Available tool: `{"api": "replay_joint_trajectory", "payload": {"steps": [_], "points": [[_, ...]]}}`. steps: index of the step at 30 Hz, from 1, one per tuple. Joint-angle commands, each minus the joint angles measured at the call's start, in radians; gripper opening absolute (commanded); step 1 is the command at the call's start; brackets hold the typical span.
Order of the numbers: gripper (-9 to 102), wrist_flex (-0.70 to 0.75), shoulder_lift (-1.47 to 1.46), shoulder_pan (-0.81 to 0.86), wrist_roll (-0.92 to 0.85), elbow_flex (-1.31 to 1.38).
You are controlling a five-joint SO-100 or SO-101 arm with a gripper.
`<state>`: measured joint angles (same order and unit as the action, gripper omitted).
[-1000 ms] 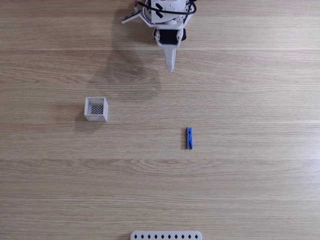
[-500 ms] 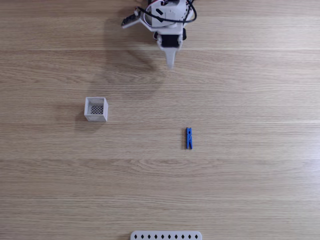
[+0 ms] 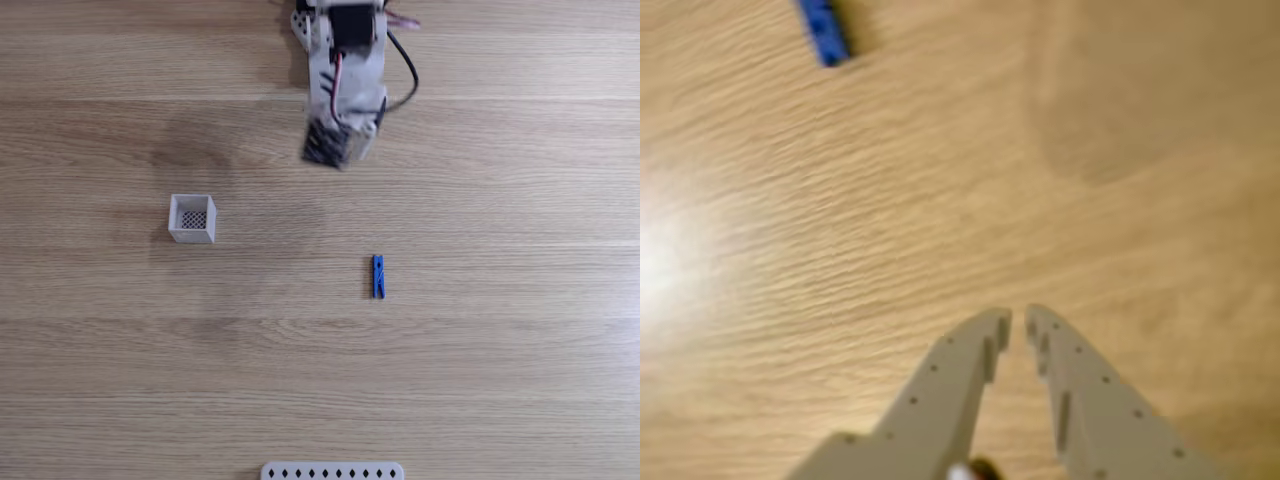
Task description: Grasp a peg and put it in the crate.
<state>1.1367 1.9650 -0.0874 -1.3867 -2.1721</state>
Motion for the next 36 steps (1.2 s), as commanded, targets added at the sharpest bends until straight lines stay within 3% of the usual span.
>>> {"api": "replay_joint_trajectory", "payload": {"steps": [1,11,20,36], "points": [[0,0.003,-0.161,-0.003,-0.117,0.255],[1,0.002,-0.566,-0.021,-0.13,0.684],[21,-0.015,-0.729,-0.021,-0.13,0.879],[22,-0.006,-0.87,-0.083,-0.114,1.057]]}}
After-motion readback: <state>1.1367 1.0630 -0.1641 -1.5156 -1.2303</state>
